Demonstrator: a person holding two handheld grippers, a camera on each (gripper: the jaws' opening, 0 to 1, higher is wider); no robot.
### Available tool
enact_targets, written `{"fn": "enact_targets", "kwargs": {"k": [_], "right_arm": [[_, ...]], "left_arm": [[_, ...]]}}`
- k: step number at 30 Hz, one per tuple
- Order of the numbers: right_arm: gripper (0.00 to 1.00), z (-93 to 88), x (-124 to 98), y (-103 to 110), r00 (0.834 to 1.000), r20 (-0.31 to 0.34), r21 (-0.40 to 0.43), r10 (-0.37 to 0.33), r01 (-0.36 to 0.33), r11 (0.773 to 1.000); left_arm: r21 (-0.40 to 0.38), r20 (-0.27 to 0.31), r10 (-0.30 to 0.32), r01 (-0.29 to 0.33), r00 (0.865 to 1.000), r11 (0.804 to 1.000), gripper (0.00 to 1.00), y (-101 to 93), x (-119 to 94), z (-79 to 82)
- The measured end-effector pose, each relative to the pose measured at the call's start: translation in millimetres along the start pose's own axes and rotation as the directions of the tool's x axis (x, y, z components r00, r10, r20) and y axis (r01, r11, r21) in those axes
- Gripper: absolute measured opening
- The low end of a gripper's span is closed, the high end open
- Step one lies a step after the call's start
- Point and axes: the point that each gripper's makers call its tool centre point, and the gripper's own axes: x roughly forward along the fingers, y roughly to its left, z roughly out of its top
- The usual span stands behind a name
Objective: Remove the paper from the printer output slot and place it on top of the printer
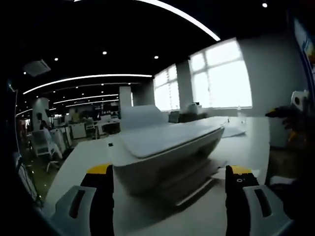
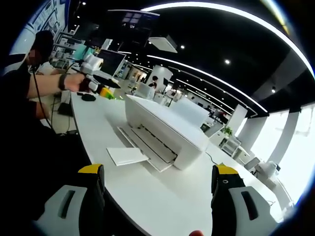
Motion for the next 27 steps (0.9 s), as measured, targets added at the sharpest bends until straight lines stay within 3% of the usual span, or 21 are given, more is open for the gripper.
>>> {"fn": "enact_targets", "kwargs": {"k": [9,27], "right_arm": [[0.85,0.1,0.4,0.4,1.0,0.001,0.0,-0.001,0.001,1.0],[0.85,-0.6,0.0,2.3,1.0,0.005,0.002,0.001,-0.001,1.0]], "left_arm": [[-0.026,0.027,-0.016,0.017,1.0,1.0,0.97,-7.9,-14.9,6.2],[-0.003,0.054,-0.012,0.012,0.998,1.0,0.96,-25.5,-39.3,11.5]]}}
